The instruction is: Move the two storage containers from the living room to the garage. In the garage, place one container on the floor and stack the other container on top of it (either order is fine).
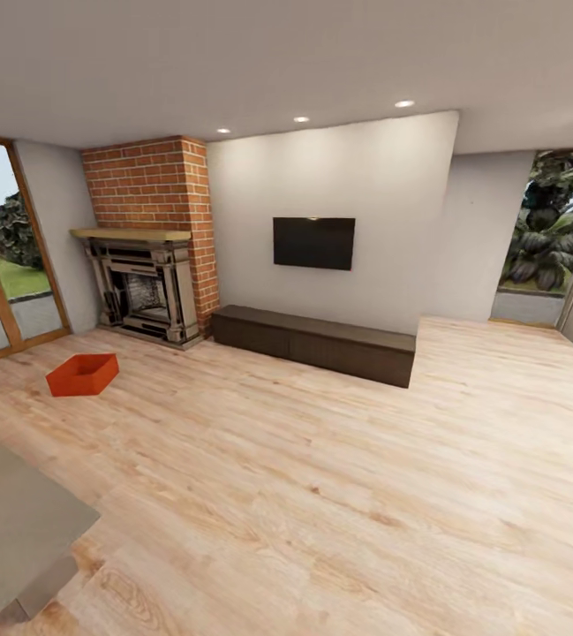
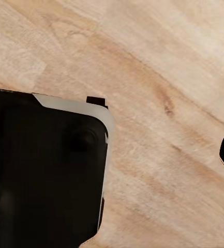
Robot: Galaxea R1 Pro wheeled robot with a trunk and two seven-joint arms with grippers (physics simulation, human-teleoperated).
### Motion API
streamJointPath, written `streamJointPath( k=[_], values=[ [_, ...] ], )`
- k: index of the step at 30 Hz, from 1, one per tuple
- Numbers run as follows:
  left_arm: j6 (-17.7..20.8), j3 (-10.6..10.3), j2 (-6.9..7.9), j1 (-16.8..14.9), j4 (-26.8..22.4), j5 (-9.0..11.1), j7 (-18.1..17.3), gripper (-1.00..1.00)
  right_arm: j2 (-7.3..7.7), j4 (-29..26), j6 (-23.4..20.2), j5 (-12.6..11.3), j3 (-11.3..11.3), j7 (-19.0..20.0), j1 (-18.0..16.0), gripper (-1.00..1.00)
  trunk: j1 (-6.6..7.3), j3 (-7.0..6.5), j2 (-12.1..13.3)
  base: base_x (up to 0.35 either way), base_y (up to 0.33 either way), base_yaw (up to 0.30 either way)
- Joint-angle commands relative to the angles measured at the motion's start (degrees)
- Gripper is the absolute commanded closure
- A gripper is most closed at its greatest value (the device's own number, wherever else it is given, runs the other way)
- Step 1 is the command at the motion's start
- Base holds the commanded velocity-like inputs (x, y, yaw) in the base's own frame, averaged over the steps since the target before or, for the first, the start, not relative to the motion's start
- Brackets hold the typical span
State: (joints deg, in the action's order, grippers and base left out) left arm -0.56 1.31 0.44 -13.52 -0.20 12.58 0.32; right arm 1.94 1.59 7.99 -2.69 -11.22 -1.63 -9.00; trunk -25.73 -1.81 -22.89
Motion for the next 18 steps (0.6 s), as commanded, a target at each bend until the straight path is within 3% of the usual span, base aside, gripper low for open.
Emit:
streamJointPath(
  k=[1, 18],
  values=[
    [-0.1, 0.1, 0.0, 0.0, 0.0, 0.3, 0.0, -1.0, -0.01, 0.2, 0.3, -0.3, -0.5, -0.1, -0.1, -1.0, -0.05, 0.02, 0.0, 0.329, 0.0, 0.009],
    [-0.1, 0.1, 0.04, 0.0, 0.0, 0.3, 0.0, -1.0, -0.04, 0.2, 0.3, -0.3, -0.3, -0.1, -0.1, -1.0, -0.05, 0.02, 0.0, 0.329, 0.0, 0.001]
  ],
)
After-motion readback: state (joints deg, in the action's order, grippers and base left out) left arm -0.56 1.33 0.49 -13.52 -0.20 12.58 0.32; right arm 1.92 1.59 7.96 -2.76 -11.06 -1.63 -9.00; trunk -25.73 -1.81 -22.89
